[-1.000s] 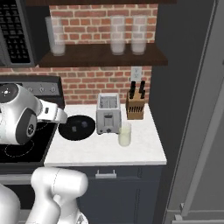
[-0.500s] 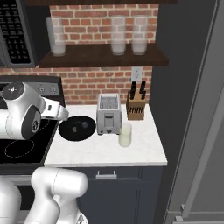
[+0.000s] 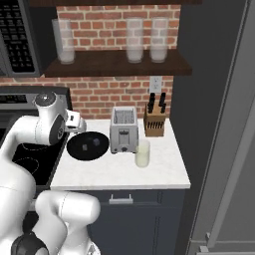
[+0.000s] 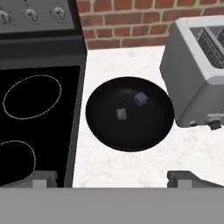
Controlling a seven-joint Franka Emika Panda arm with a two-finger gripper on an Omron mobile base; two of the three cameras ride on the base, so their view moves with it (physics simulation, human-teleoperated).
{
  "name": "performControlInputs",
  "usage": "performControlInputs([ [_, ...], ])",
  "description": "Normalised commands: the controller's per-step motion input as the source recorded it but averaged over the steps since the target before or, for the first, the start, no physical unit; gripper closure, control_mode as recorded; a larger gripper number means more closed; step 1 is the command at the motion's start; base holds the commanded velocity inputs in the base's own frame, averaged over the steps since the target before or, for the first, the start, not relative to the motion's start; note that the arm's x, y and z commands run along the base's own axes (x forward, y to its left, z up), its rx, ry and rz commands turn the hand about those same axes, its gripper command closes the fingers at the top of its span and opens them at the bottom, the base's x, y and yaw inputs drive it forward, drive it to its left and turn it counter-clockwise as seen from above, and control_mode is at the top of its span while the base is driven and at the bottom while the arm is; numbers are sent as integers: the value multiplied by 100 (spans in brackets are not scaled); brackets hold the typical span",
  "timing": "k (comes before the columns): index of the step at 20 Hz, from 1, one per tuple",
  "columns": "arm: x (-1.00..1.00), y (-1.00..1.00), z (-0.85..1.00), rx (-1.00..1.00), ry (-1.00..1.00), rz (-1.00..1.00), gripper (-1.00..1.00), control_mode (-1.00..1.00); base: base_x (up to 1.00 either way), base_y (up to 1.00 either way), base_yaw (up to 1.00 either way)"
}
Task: Grab a lemon wedge from the fridge and one ice cube from the ice bowl, and put them in the glass of lemonade.
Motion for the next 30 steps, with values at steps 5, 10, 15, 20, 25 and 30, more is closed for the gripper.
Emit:
performControlInputs([
  [5, 53, 25, -55, -7, 5, 1, -100, -100, 0, 0, 0],
  [10, 25, 0, -51, -7, 9, 0, -100, -100, 0, 0, 0],
  [15, 44, 0, -35, -1, 16, 0, -100, -100, 0, 0, 0],
  [20, 11, -21, -15, 0, 26, 0, -100, -100, 0, 0, 0],
  [25, 15, -7, -28, 0, 21, 0, -100, -100, 0, 0, 0],
  [30, 1, 0, -25, 0, 15, 0, -100, -100, 0, 0, 0],
])
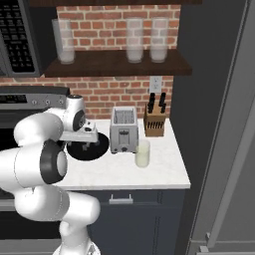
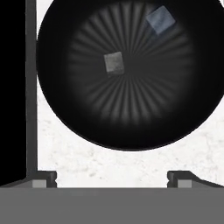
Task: Grab a lemon wedge from the fridge and one ice cube from the ice bowl, and put them in the glass of lemonade.
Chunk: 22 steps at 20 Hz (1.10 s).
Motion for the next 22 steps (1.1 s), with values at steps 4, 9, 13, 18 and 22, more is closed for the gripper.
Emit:
performControlInputs([
  [4, 1, 0, -21, 0, 0, 0, -100, -100, 0, 0, 0],
  [9, 13, 3, -17, 0, -3, 0, -100, -100, 0, 0, 0],
  [13, 27, 12, -18, 0, -1, 0, -100, -100, 0, 0, 0],
  [18, 32, 16, -3, 0, -2, 0, -100, -100, 0, 0, 0],
  [22, 28, 4, 0, 0, -2, 0, -100, -100, 0, 0, 0],
])
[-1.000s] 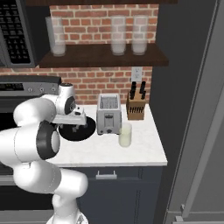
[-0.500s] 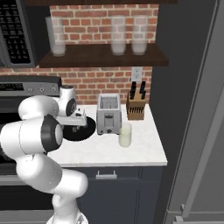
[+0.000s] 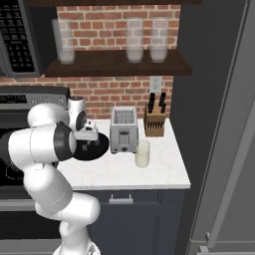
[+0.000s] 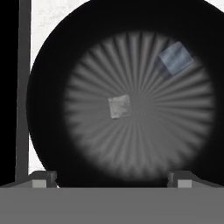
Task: Grab a lemon wedge from the fridge and one ice cube from the ice bowl, and put them in the glass of lemonade.
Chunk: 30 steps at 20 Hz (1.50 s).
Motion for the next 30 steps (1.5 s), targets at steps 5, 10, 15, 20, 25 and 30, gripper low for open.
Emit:
performControlInputs([
  [5, 18, -2, -17, 0, 0, 0, -100, -100, 0, 0, 0],
  [10, 0, -2, -42, 0, 0, 0, -100, -100, 0, 0, 0],
  [15, 6, 0, -32, 0, 0, 0, -100, -100, 0, 0, 0],
  [20, 19, 0, -6, 0, 0, 2, -100, -100, 0, 0, 0],
  [25, 15, 0, 0, 0, -1, 3, -100, -100, 0, 0, 0],
  [30, 7, 0, -3, 0, -3, 3, -100, -100, 0, 0, 0],
])
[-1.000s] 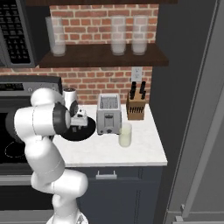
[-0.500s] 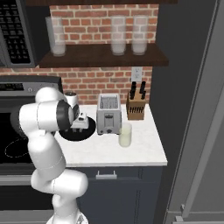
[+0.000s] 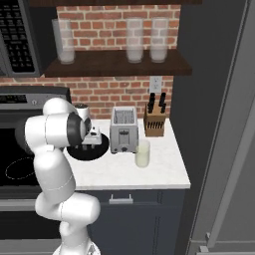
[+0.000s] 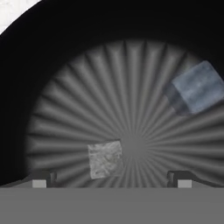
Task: Grab a lemon wedge from the fridge and one ice cube from the ice bowl, and put them in the glass of lemonade.
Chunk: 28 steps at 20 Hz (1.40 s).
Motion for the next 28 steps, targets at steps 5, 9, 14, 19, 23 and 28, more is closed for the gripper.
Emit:
performControlInputs([
  [5, 0, 4, -28, 0, -5, 5, -100, -100, 0, 0, 0],
  [9, 3, 0, -15, 0, 0, 5, -100, -100, 0, 0, 0],
  [14, 11, 0, 0, 0, -2, 4, -100, -100, 0, 0, 0],
  [19, 20, 0, 0, 0, -2, 4, -100, -100, 0, 0, 0],
  [23, 4, 0, -6, 0, 0, 2, -100, -100, 0, 0, 0],
  [28, 3, 1, -8, 0, -2, 1, -100, -100, 0, 0, 0],
])
